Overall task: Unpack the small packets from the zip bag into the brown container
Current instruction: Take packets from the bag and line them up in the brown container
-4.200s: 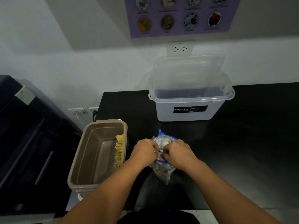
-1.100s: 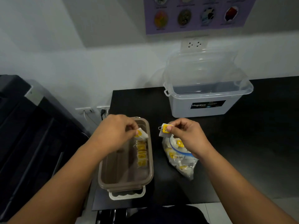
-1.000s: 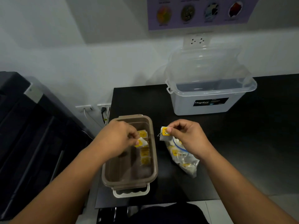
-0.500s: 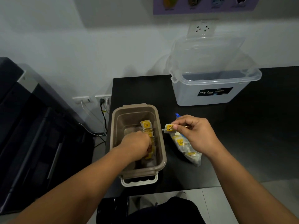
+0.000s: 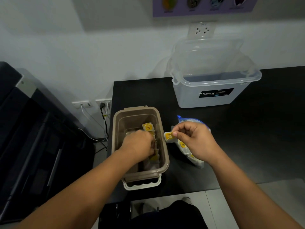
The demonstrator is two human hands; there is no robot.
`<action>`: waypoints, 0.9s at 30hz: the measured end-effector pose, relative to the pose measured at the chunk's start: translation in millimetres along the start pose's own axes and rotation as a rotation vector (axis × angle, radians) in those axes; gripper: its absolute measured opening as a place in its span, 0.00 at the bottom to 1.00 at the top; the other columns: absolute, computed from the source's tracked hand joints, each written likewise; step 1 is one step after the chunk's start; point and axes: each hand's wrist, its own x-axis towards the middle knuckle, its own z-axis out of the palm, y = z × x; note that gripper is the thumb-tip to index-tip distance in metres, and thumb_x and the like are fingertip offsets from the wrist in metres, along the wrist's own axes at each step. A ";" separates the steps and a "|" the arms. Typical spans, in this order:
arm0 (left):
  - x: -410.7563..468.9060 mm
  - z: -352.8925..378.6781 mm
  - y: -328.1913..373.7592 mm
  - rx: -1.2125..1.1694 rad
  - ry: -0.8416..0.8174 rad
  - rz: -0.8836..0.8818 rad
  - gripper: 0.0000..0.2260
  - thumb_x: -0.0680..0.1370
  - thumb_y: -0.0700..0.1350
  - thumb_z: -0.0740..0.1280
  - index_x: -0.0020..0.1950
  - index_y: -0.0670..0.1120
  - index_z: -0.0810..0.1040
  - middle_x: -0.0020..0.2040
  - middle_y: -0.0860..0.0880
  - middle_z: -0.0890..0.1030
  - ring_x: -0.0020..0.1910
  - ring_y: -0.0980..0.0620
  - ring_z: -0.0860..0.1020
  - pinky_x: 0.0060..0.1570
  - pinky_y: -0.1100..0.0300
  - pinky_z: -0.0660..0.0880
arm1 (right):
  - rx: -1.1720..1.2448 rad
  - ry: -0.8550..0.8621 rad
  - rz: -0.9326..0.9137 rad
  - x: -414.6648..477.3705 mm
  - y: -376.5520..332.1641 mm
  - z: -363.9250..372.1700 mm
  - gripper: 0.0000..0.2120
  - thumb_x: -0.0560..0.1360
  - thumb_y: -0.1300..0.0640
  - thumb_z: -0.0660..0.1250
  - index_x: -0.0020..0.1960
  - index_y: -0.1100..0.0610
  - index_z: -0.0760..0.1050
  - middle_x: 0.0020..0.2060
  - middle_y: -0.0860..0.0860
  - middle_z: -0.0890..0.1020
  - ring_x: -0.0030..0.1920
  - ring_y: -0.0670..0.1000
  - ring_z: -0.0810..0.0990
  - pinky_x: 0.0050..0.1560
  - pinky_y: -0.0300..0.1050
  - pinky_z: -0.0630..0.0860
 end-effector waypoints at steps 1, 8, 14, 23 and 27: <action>-2.8 -6.9 -3.4 -0.081 0.025 -0.001 0.04 0.76 0.51 0.73 0.49 0.55 0.82 0.43 0.55 0.82 0.43 0.57 0.80 0.50 0.57 0.80 | 0.009 -0.009 -0.005 0.4 -0.8 1.0 0.09 0.78 0.62 0.72 0.47 0.49 0.83 0.44 0.44 0.87 0.49 0.44 0.85 0.57 0.45 0.81; -38.2 -60.8 6.5 -0.548 0.268 0.154 0.11 0.72 0.50 0.78 0.52 0.57 0.83 0.32 0.72 0.76 0.32 0.73 0.74 0.32 0.77 0.66 | 0.042 0.008 -0.137 4.9 -16.0 7.5 0.13 0.78 0.63 0.72 0.45 0.44 0.84 0.45 0.46 0.85 0.50 0.48 0.84 0.55 0.49 0.81; -39.2 -58.4 6.2 -0.481 0.373 0.106 0.03 0.74 0.54 0.76 0.44 0.57 0.84 0.37 0.60 0.82 0.38 0.64 0.79 0.40 0.65 0.76 | 0.045 0.000 -0.166 10.9 -25.1 17.2 0.09 0.77 0.61 0.73 0.48 0.46 0.85 0.45 0.46 0.86 0.49 0.49 0.85 0.55 0.53 0.82; -38.6 -30.1 -18.5 -0.179 0.022 -0.035 0.03 0.74 0.50 0.77 0.43 0.54 0.85 0.38 0.59 0.82 0.40 0.63 0.80 0.44 0.65 0.76 | -0.142 -0.020 0.107 18.3 -5.9 19.8 0.14 0.77 0.52 0.73 0.60 0.43 0.76 0.51 0.41 0.80 0.48 0.42 0.81 0.44 0.32 0.75; -28.3 -8.7 -16.9 -0.107 -0.099 -0.034 0.02 0.74 0.47 0.75 0.42 0.54 0.85 0.37 0.59 0.82 0.40 0.61 0.80 0.47 0.59 0.79 | -0.068 -0.084 0.241 22.1 4.2 26.4 0.23 0.76 0.51 0.75 0.69 0.47 0.72 0.54 0.46 0.80 0.49 0.47 0.83 0.49 0.45 0.81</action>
